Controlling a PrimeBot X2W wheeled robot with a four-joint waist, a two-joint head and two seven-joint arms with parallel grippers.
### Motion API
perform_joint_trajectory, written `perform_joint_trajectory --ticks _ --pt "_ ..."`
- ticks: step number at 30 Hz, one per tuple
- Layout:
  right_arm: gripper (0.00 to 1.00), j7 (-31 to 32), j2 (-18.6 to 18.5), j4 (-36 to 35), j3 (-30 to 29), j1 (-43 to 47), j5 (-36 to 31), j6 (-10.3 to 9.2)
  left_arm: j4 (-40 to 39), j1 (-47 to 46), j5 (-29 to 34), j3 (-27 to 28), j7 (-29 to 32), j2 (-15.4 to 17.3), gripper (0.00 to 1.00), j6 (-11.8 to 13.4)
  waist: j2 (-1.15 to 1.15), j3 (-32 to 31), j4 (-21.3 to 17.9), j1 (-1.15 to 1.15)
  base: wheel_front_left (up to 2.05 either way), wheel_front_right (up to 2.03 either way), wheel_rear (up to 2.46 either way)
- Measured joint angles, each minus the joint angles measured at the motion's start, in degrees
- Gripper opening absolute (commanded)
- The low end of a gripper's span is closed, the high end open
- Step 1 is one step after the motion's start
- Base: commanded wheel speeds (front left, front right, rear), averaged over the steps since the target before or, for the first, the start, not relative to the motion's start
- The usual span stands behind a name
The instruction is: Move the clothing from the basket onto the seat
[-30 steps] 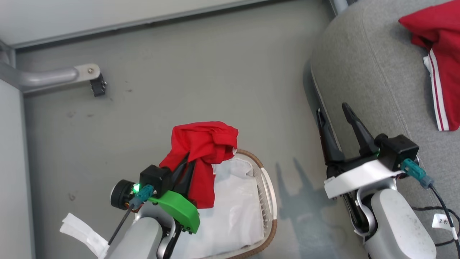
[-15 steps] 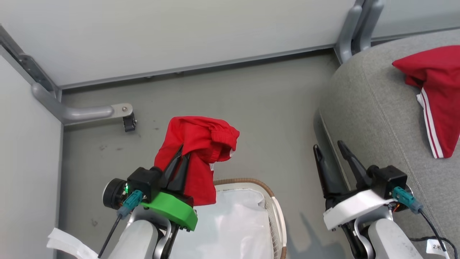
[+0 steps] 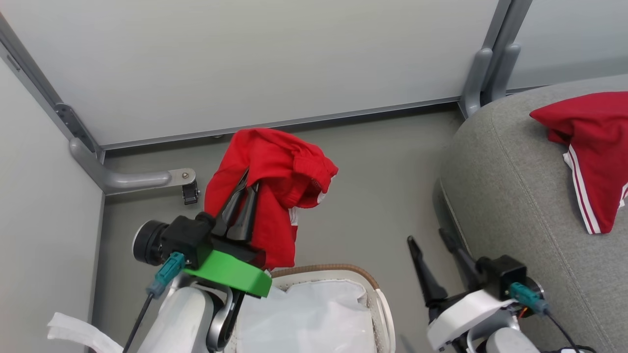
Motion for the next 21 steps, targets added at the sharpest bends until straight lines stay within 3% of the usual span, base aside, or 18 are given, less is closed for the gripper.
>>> perform_joint_trajectory --ticks 4,13,21 --pt "1.00 0.01 0.01 0.68 4.61 0.10 -0.60 0.00 -1.05 -0.53 0.02 -0.54 0.00 -0.08 0.00 0.00 0.00 -0.16 0.46 0.00 0.00 0.00 0.00" --pt "1.00 0.01 -0.98 0.56 21.21 -6.05 0.51 0.01 -1.72 -0.85 0.09 -2.68 -0.01 -0.42 0.00 0.00 0.00 0.41 1.82 0.00 0.00 0.00 0.00" --pt "1.00 0.01 -0.91 1.65 27.75 -12.21 2.38 0.01 -1.36 -1.50 -0.15 -5.32 0.00 -0.81 0.00 0.00 0.00 0.96 3.55 0.00 0.00 0.00 0.00"
